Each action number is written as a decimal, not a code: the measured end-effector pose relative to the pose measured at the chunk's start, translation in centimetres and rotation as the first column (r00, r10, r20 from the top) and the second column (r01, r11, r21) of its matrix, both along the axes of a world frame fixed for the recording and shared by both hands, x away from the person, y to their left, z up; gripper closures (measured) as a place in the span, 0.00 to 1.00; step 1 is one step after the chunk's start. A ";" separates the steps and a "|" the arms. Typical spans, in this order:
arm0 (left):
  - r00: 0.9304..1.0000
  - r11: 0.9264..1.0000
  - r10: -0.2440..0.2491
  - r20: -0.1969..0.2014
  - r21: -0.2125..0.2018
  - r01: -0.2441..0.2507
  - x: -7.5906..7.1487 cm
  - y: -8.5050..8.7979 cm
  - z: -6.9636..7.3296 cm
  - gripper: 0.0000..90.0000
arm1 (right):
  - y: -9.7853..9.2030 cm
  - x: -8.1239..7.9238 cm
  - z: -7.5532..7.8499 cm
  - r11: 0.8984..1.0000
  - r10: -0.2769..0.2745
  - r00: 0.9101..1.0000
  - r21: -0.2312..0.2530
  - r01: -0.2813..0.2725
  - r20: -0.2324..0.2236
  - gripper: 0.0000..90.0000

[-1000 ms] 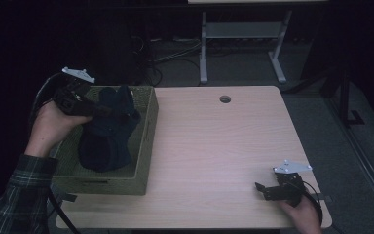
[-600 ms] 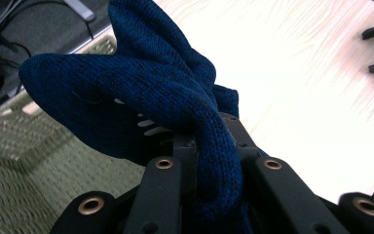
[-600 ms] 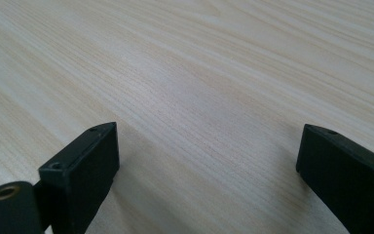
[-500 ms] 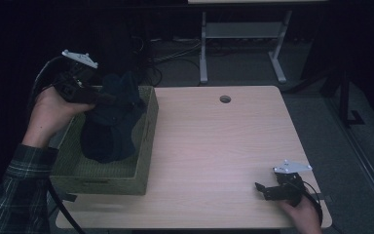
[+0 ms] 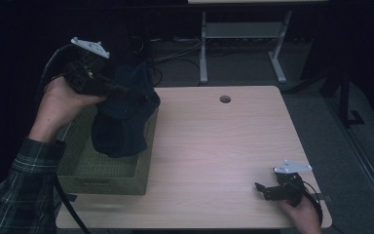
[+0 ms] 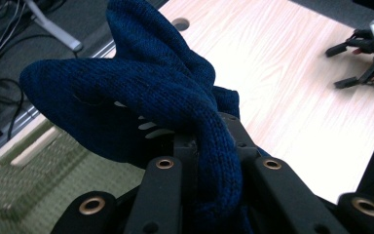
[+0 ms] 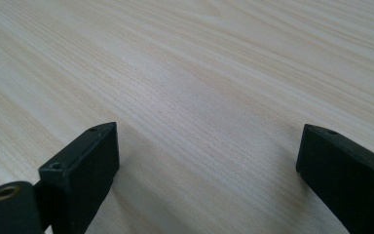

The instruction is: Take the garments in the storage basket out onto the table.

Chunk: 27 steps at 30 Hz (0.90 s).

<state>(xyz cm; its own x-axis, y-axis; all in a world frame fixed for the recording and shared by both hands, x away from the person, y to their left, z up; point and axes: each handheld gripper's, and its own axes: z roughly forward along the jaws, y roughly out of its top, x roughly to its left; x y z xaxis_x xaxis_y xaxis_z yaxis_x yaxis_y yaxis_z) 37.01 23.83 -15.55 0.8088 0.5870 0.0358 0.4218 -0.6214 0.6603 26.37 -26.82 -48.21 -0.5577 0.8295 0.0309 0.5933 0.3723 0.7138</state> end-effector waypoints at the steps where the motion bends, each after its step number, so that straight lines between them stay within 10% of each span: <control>1: 1.000 1.000 -0.009 0.001 -0.001 0.009 0.0 -0.3 0.0 0.88 | 0.0 0.0 0.0 1.000 0.001 1.000 0.000 -0.001 0.001 0.09; 27: 0.984 0.984 -0.176 -0.013 -0.031 0.175 0.5 -9.4 -2.0 0.88 | 0.0 0.0 0.0 1.000 0.001 1.000 0.002 -0.001 -0.001 0.09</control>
<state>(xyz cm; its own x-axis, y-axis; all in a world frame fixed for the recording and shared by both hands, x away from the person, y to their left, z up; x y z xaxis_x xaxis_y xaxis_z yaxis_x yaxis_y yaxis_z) 37.52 14.46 -17.59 0.8998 0.4363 0.0070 0.3183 -0.6673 0.6734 26.36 -26.82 -48.21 -0.5581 0.8291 0.0328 0.5935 0.3713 0.7141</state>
